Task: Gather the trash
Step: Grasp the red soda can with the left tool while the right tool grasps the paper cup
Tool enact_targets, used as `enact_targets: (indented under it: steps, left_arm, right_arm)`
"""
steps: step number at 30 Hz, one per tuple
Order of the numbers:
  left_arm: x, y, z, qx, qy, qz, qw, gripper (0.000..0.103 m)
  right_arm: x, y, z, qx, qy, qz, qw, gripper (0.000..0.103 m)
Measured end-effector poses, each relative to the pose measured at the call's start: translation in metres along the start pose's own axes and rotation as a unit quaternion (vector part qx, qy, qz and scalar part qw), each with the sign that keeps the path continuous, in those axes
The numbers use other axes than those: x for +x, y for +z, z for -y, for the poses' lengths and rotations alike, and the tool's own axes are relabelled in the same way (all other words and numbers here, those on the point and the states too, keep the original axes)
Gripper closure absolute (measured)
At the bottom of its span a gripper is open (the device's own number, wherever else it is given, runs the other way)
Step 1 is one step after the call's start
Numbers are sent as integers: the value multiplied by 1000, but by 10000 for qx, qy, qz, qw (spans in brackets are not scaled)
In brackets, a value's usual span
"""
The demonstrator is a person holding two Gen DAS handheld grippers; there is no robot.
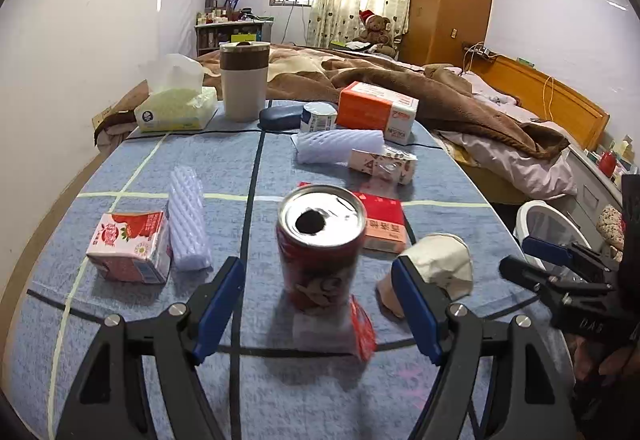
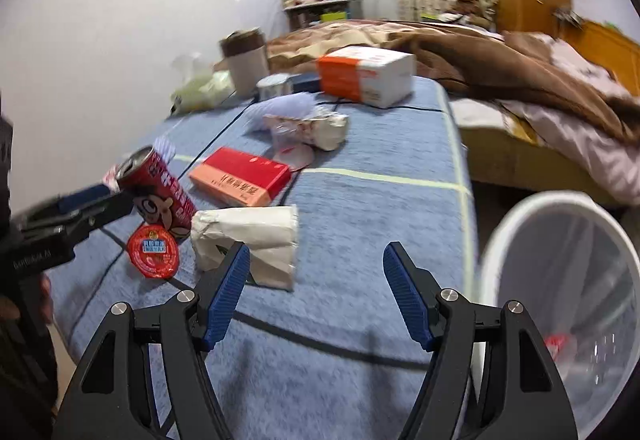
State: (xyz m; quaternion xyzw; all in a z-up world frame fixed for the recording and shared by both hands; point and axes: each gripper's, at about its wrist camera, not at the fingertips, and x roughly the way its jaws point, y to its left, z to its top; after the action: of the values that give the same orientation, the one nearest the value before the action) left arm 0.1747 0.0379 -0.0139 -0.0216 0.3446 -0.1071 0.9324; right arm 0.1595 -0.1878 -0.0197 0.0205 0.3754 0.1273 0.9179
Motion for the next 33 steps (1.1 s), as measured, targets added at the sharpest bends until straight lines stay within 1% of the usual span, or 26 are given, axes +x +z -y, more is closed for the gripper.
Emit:
enact_targets:
  steps: [2, 4, 8, 10, 14, 15, 17, 19, 20, 22, 25, 27, 31, 33]
  left_arm:
    - [6, 2, -4, -9, -57, 5, 10000, 25]
    - [12, 4, -6, 0, -68, -79, 9999, 25]
    - [22, 8, -10, 80, -57, -187, 9998, 25]
    - [25, 9, -11, 142, -81, -197, 9997, 25]
    - [30, 13, -10, 241, -77, -240, 9994, 25]
    - [31, 14, -9, 293, -65, -239, 9993, 25]
    - [34, 14, -7, 373, -34, -277, 9989, 25]
    - [37, 15, -8, 378, -57, -303, 9988, 25]
    - [38, 16, -9, 344, -78, -323, 9989, 25]
    - [40, 17, -12, 239, -122, -350, 9990, 25]
    - [41, 19, -12, 243, -102, -350, 9990, 25]
    - [42, 19, -10, 293, -81, -349, 9989, 25]
    - [44, 20, -9, 299, -47, -377, 9988, 25]
    - [44, 20, -9, 307, -57, -373, 9988, 25]
  right_arm:
    - [5, 4, -6, -192, 153, -62, 9997, 32]
    - [12, 8, -13, -465, 279, -123, 9985, 32]
    - [21, 13, -27, -1164, 346, -222, 9924, 32]
    - [23, 13, -33, -1560, 435, -232, 9865, 32]
    - [32, 12, -46, -2164, 727, -532, 9721, 31]
    - [35, 13, -50, -2289, 758, -566, 9688, 28]
    - [38, 15, -55, -2514, 793, -579, 9629, 28]
    - [43, 17, -61, -2756, 839, -685, 9552, 27]
    - [47, 17, -63, -2848, 831, -751, 9520, 25]
    - [51, 20, -63, -2938, 918, -871, 9474, 23]
    - [56, 26, -55, -2802, 1042, -1006, 9490, 23]
    - [56, 27, -51, -2783, 1042, -1075, 9488, 23]
    - [53, 27, -43, -2711, 1027, -1372, 9472, 23]
    - [50, 24, -37, -2698, 1022, -1419, 9469, 23]
